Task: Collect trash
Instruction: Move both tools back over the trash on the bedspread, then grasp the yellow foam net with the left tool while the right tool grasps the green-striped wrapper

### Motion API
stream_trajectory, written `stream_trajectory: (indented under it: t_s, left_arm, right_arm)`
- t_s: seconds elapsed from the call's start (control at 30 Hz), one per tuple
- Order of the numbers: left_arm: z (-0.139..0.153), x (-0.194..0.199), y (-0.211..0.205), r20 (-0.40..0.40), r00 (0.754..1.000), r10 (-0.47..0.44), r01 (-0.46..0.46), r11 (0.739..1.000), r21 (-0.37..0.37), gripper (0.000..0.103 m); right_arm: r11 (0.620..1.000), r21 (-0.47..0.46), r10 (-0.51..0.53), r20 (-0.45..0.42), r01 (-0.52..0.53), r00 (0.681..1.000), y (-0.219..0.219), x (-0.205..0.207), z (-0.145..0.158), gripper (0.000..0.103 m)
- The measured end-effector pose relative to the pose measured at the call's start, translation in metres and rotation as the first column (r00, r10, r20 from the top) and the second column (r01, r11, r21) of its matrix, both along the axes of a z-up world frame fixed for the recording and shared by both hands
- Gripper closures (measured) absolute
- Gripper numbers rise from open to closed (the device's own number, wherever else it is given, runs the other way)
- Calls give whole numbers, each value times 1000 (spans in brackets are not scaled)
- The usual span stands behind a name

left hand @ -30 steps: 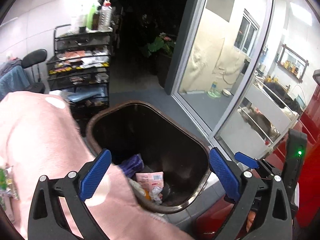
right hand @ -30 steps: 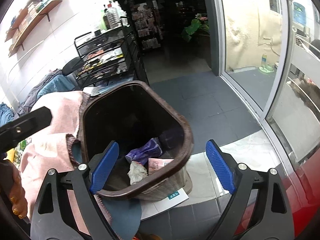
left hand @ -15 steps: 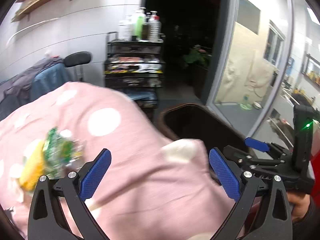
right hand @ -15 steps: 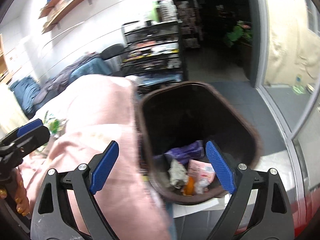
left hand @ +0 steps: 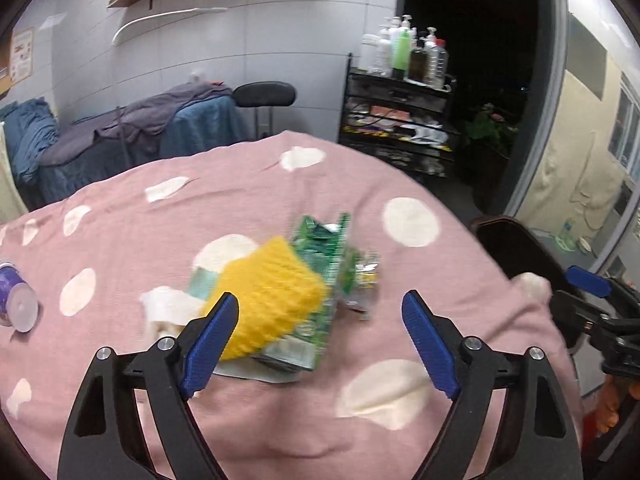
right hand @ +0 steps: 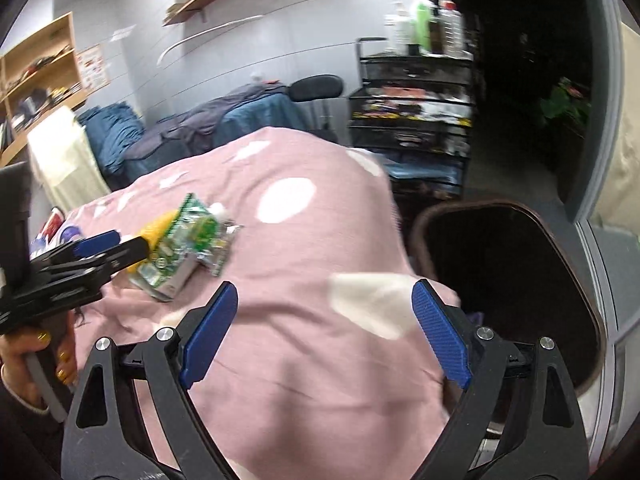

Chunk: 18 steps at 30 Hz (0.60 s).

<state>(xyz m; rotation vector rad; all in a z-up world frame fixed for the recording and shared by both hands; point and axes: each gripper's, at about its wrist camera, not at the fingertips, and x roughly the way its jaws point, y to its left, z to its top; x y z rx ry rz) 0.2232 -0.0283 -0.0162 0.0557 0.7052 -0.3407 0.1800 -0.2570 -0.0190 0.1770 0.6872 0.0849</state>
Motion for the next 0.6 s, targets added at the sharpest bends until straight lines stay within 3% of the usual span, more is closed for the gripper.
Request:
stream_trajectory:
  t_s: [0.17,0.4,0.6]
  left_arm:
    - [-14,23,11,-62,998,19,-17,999,34,34]
    - [-17,25,24,-89,996,32,-33,999,-11,84]
    - [-1,11,40,-42,997,72,-75,993,-92,86]
  right_arm:
    - [997,-6,82,-17,-82,996,28,15,4,15]
    - [987,18,158,-46,-158,986,53,33,6,15]
    - [975,31,222,-89,-220,971,75,55,3,15]
